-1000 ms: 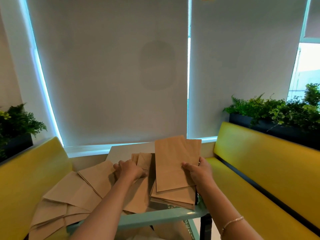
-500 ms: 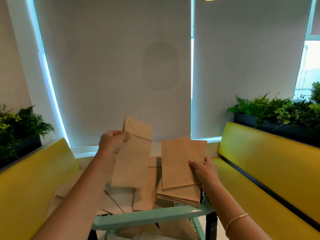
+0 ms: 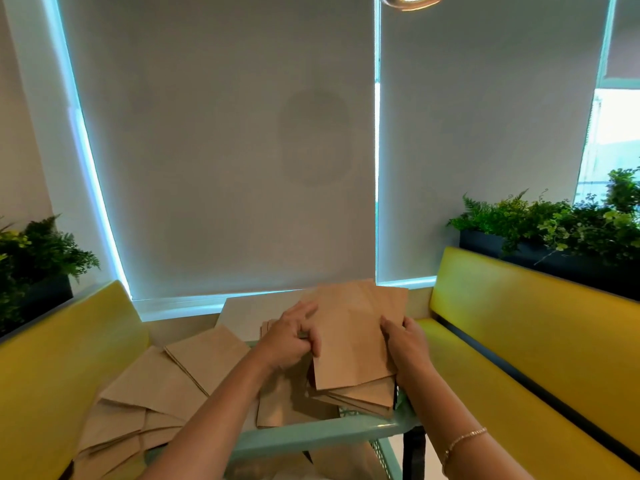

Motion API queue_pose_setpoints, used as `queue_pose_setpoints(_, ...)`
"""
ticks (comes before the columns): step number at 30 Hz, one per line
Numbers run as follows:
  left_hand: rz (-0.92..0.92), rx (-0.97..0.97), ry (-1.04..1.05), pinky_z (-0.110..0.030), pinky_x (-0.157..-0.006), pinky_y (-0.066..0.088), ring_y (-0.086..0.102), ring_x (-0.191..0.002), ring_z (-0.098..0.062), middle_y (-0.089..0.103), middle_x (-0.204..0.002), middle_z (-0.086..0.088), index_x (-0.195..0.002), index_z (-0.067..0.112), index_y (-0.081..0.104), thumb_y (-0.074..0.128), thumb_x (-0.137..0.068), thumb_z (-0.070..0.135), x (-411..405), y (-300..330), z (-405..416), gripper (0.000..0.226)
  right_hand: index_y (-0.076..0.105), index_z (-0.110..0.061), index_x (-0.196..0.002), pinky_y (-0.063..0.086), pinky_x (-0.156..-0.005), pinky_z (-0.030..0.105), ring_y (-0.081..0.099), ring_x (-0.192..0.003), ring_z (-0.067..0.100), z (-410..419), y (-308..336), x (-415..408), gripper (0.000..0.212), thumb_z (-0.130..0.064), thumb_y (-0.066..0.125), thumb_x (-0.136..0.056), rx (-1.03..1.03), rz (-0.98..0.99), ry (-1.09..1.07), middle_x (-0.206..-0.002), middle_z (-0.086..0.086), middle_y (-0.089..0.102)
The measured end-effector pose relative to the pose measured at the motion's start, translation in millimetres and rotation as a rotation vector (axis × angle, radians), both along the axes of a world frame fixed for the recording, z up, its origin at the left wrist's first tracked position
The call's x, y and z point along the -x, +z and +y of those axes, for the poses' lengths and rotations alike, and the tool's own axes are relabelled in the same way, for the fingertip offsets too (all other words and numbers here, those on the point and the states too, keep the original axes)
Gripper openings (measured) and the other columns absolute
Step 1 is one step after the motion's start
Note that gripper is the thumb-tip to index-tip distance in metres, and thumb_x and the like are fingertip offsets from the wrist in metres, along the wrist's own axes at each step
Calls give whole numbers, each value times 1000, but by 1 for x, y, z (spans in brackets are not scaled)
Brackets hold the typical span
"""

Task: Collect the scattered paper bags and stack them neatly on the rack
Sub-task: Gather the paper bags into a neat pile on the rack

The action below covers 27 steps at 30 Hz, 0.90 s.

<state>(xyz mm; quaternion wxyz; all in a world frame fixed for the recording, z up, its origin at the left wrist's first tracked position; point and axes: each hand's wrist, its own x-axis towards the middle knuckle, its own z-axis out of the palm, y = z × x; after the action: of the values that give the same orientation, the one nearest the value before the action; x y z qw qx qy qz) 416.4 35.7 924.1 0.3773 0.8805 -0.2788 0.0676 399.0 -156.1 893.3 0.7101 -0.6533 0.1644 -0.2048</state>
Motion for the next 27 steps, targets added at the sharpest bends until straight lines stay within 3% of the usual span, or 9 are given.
queue_pose_setpoints(4, 78, -7, 40, -34, -116, 20, 17, -144, -16, 27, -152, 5, -61, 30, 61, 51, -77, -14, -2, -9, -2, 48, 60, -15, -100, 53, -87, 48, 65, -91, 29, 1, 0, 3, 35, -16, 80, -71, 7, -54, 67, -100, 9, 68)
queue_pose_setpoints(7, 215, 402, 188, -39, -106, 39, 40, -132, -24, 43, -139, 0, -97, 34, 59, 51, -89, -2, -8, -14, -7, 38, 60, -18, -93, 51, -89, 50, 66, -92, 31, 2, -2, 2, 36, -4, 80, -67, -19, -68, 73, -100, 12, 69)
queue_pose_setpoints(10, 538, 688, 170, -49, -103, 41, 52, -116, -29, 55, -122, -10, -123, 16, 47, 48, -96, 20, -6, -11, -17, 28, 58, -17, -98, 51, -90, 50, 65, -94, 31, 2, 1, 4, 36, -4, 78, -71, -39, -102, 101, -101, 11, 68)
queue_pose_setpoints(12, 626, 625, 83, -49, -101, 43, 56, -112, -29, 60, -119, -10, -124, 11, 47, 50, -94, 33, 0, -9, -25, 37, 57, -15, -108, 52, -88, 47, 65, -93, 29, 2, 3, 8, 40, -4, 75, -75, -25, -118, 156, -101, 9, 67)
queue_pose_setpoints(16, 465, 450, 93, -44, -96, 49, 57, -109, -23, 58, -119, -3, -136, 20, 35, 68, -83, 26, 4, -7, -40, 63, 51, -15, -112, 53, -74, 31, 62, -81, 18, 7, 7, 14, 41, 0, 69, -79, -27, -142, 257, -92, 2, 64)
queue_pose_setpoints(21, 397, 301, 94, -35, -99, 43, 51, -120, -24, 49, -138, -3, -142, 24, 32, 62, -86, 44, -3, -4, -34, 67, 51, -14, -115, 53, -83, 41, 62, -86, 24, 7, 4, 9, 45, 6, 67, -78, -39, -122, 214, -96, 5, 65)
queue_pose_setpoints(23, 245, -14, 292, -27, -95, 37, 44, -127, -25, 44, -142, -5, -143, 19, 33, 51, -92, 48, -15, -3, -21, 61, 51, -12, -112, 50, -91, 46, 62, -92, 29, 7, 2, 6, 42, 7, 67, -78, -47, -119, 165, -104, 12, 65)
queue_pose_setpoints(25, 129, -315, 464, -31, -98, 35, 41, -127, -27, 44, -140, -10, -140, 12, 36, 48, -94, 44, -27, -6, -5, 58, 51, -12, -110, 49, -92, 46, 61, -94, 30, 6, 1, 5, 41, 7, 67, -78, -72, -118, 135, -108, 15, 64)
queue_pose_setpoints(27, 146, -455, 528, -31, -97, 38, 41, -124, -27, 45, -136, -12, -137, 10, 36, 51, -92, 43, -38, -13, 6, 58, 50, -10, -113, 49, -92, 46, 61, -94, 29, 5, 0, 3, 42, 6, 68, -78, -78, -110, 138, -108, 14, 63)
